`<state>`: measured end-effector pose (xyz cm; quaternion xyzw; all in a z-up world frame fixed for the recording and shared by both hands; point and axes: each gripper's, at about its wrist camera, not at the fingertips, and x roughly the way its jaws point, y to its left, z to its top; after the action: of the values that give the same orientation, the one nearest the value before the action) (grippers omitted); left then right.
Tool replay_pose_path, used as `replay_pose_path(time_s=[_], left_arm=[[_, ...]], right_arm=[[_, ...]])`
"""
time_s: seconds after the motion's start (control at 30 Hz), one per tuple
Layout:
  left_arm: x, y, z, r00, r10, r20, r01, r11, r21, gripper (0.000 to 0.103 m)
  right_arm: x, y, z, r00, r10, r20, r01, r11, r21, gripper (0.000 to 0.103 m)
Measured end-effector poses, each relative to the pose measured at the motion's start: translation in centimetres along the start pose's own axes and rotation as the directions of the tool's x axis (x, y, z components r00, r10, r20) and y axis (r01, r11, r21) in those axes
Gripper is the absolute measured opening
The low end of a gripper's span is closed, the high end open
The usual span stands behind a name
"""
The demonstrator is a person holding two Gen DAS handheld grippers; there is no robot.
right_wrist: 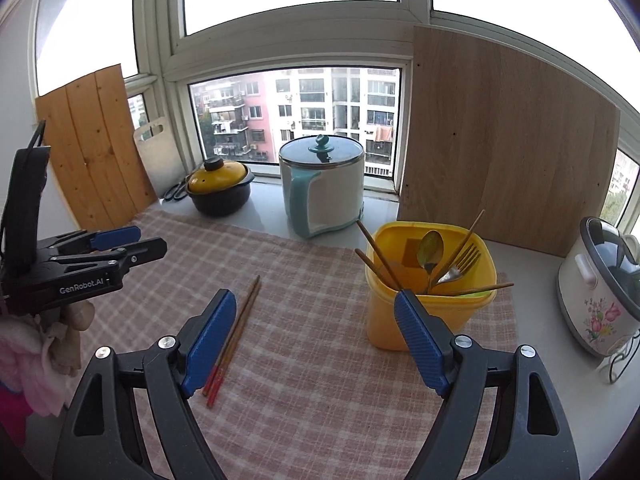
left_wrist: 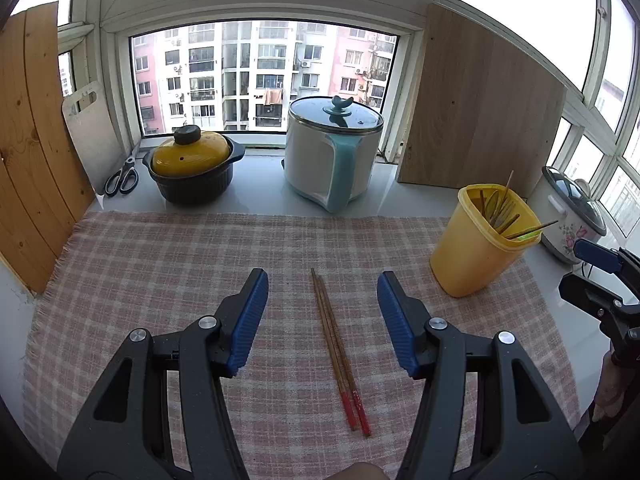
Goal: Organize utensils
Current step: 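Move both tools back over the two chopsticks on the cloth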
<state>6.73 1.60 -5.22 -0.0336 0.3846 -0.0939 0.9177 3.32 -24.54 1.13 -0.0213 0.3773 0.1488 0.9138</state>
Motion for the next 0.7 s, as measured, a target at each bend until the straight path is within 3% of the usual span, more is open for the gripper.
replay_pose_path(time_s=[0.2,0.5,0.7], left_arm=[[4.1,1.5,-2.0,0.994,-0.023,-0.106,0.02,0.999,-0.028,0.058],[10.5,1.7,-4.5,0.97,-0.016,-0.243,0.007,0.999,-0.037,0.058],[12.8,1.3,-5.1,0.963,-0.012,-0.268,0.003,0.999,-0.034,0.04]], right_arm=[[1.2,0.5,-1.6,0.997,-0.045,-0.069,0.045,0.999,0.013,0.081],[1.8,-0.4,-3.4,0.99,-0.055,-0.128,0.067,0.994,0.084,0.081],[2.1,-1.0,-4.4,0.986,-0.051,-0.16,0.071,0.99,0.12,0.081]])
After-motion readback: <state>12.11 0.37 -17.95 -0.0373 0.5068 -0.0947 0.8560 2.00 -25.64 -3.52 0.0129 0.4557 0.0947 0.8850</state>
